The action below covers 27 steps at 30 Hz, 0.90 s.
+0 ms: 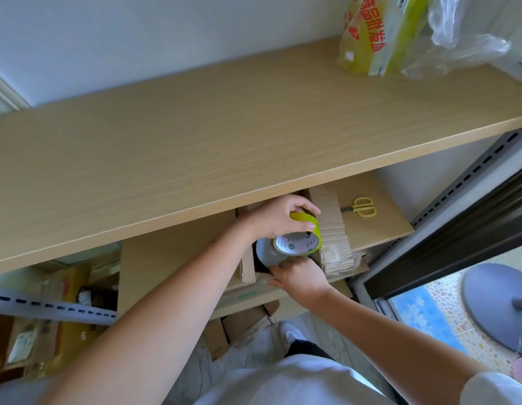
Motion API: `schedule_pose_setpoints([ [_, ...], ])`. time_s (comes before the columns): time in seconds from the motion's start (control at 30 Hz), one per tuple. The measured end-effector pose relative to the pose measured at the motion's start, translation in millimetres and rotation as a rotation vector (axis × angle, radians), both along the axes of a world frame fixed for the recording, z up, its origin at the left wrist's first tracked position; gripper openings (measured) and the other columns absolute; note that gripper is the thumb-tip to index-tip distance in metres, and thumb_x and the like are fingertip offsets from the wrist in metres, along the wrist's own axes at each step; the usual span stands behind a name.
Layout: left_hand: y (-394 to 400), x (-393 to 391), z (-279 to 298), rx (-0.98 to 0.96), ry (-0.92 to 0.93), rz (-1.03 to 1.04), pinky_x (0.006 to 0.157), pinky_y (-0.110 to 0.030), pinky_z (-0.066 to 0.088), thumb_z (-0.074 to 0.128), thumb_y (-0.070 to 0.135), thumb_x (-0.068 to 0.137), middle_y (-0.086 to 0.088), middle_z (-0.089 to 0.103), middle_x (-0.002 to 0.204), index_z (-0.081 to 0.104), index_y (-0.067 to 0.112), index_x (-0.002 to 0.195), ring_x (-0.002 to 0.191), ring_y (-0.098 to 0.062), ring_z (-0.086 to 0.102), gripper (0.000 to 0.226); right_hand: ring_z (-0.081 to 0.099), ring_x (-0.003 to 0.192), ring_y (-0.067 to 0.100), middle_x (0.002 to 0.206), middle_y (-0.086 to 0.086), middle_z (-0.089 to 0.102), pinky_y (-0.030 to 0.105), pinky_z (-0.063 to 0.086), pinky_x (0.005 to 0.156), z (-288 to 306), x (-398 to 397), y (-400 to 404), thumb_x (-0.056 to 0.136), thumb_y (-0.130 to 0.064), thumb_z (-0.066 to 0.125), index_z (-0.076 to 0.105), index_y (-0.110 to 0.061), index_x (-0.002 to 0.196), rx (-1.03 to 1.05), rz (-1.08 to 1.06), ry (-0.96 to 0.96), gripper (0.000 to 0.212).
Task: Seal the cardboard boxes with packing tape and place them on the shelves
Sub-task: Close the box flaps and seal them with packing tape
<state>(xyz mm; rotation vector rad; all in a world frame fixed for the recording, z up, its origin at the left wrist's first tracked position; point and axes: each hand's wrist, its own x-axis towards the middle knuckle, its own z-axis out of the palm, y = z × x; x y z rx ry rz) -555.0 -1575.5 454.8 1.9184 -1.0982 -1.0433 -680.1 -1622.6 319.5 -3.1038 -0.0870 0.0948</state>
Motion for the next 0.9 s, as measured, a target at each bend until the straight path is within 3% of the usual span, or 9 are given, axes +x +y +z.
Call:
schedule_pose_setpoints([
  [0.07,0,-1,-1,-0.003,-0.001,0.006,0.083,-0.010,0.048,0.072,0.016,0.089,0.009,0.069,0.098,0.067,0.017,0.121,0.082,0.006,0.063,0.032,0.060,0.054,0.016,0.057,-0.004,0.060,0.024,0.042,0.046,0,1,-2,0.066,-0.050,0.086,0.069,-0.021,0.067,-0.041,0.090,0.034,0.033],
  [0.2,1,0,-5,-0.017,-0.023,0.051,0.100,-0.024,0.045,0.073,0.015,0.089,0.004,0.067,0.112,0.068,0.019,0.117,0.105,-0.006,0.060,0.028,0.059,0.110,0.029,0.115,0.009,0.066,0.038,0.047,0.085,21,19,-7,0.099,-0.051,0.046,0.063,-0.014,0.117,-0.048,0.089,0.267,0.044],
  [0.33,3,7,-2,0.015,0.006,0.084,0.105,-0.031,0.044,0.070,0.020,0.091,0.005,0.063,0.120,0.066,0.030,0.112,0.114,-0.010,0.058,0.023,0.058,0.112,0.029,0.117,0.009,0.062,0.038,0.051,0.088,36,35,-7,0.095,-0.057,0.050,0.062,-0.012,0.118,0.086,-0.008,0.430,0.052],
  [0.5,4,9,-6,0.033,0.001,0.086,0.106,-0.037,0.045,0.072,0.024,0.089,0.008,0.064,0.117,0.065,0.040,0.104,0.113,-0.011,0.060,0.023,0.060,0.083,0.018,0.120,0.006,0.062,0.030,0.045,0.065,44,41,-5,0.081,-0.083,0.043,0.049,-0.011,0.133,0.368,-0.135,0.563,0.089],
  [0.57,4,9,-9,0.050,-0.006,0.092,0.105,-0.033,0.046,0.073,0.024,0.089,0.005,0.065,0.119,0.066,0.035,0.110,0.112,-0.011,0.061,0.025,0.061,0.100,0.023,0.137,0.010,0.055,0.031,0.046,0.074,51,46,-5,0.078,-0.088,0.037,0.035,-0.012,0.147,0.441,-0.169,0.616,0.103],
  [0.67,3,10,-11,0.055,-0.004,0.094,0.103,-0.029,0.044,0.073,0.024,0.089,0.002,0.065,0.121,0.067,0.033,0.113,0.113,-0.012,0.061,0.026,0.044,0.136,0.029,0.155,0.007,0.037,0.041,0.042,0.104,49,55,-2,0.066,-0.096,0.030,0.024,-0.023,0.154,0.410,-0.146,0.648,0.115],
  [0.73,1,9,-11,0.061,0.001,0.098,0.103,-0.029,0.044,0.072,0.023,0.089,0.001,0.065,0.121,0.067,0.031,0.114,0.113,-0.013,0.061,0.026,0.050,0.124,0.028,0.140,0.007,0.051,0.040,0.042,0.100,48,61,-2,0.072,-0.084,0.037,0.044,-0.022,0.137,0.468,-0.168,0.649,0.090],
  [0.83,-3,6,-10,0.057,0.022,0.088,0.102,-0.034,0.046,0.073,0.019,0.088,-0.004,0.064,0.119,0.067,0.028,0.115,0.106,-0.016,0.063,0.029,0.045,0.073,0.014,0.084,-0.001,0.051,0.028,0.039,0.073,49,67,-6,0.083,-0.038,0.047,0.051,-0.020,0.085,0.512,-0.184,0.610,0.019],
  [0.9,-6,5,-9,0.061,0.001,0.065,0.103,-0.036,0.046,0.074,0.019,0.087,-0.005,0.064,0.120,0.066,0.029,0.114,0.108,-0.017,0.062,0.030,0.046,0.074,0.016,0.088,0.002,0.054,0.027,0.038,0.071,50,69,-3,0.098,-0.021,0.039,0.057,-0.012,0.094,0.511,-0.291,0.621,0.020],
])
